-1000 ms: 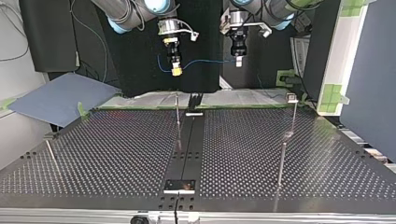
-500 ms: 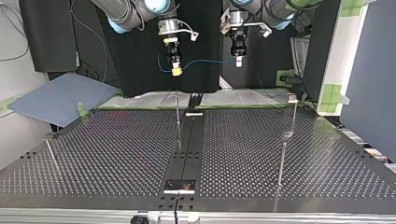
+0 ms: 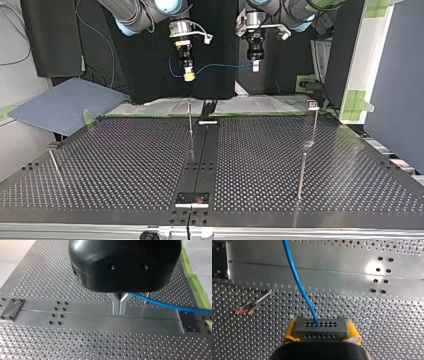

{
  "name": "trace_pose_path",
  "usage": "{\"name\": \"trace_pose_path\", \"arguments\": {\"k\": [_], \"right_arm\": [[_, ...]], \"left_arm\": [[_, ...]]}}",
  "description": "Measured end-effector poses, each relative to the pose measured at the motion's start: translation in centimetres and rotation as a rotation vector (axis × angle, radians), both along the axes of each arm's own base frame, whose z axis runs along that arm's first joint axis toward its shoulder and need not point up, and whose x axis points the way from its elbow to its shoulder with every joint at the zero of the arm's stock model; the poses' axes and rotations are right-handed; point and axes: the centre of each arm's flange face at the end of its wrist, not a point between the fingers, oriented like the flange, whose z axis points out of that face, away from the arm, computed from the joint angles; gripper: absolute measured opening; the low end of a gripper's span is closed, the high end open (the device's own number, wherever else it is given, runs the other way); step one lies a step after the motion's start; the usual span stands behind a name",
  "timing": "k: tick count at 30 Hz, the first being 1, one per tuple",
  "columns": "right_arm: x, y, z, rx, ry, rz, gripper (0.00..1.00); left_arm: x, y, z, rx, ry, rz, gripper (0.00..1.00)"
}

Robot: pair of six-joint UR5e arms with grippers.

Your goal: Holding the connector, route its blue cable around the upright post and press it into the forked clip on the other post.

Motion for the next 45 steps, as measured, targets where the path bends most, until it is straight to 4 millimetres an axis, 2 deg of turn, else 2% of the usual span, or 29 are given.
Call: {"name": "trace_pose_path", "arguments": {"k": [34, 35, 41, 45], "right_arm": [[0.0, 0.0, 0.0, 0.0, 0.0, 0.0, 0.0], [0.0, 0.0, 0.0, 0.0, 0.0, 0.0, 0.0], [0.0, 0.0, 0.0, 0.0, 0.0, 0.0, 0.0], [0.0, 0.0, 0.0, 0.0, 0.0, 0.0, 0.0]], "left_arm": [[0.0, 0.0, 0.0, 0.0, 0.0, 0.0, 0.0], [0.0, 0.0, 0.0, 0.0, 0.0, 0.0, 0.05], [0.0, 0.0, 0.0, 0.0, 0.0, 0.0, 0.0], [0.0, 0.0, 0.0, 0.0, 0.0, 0.0, 0.0]]}}
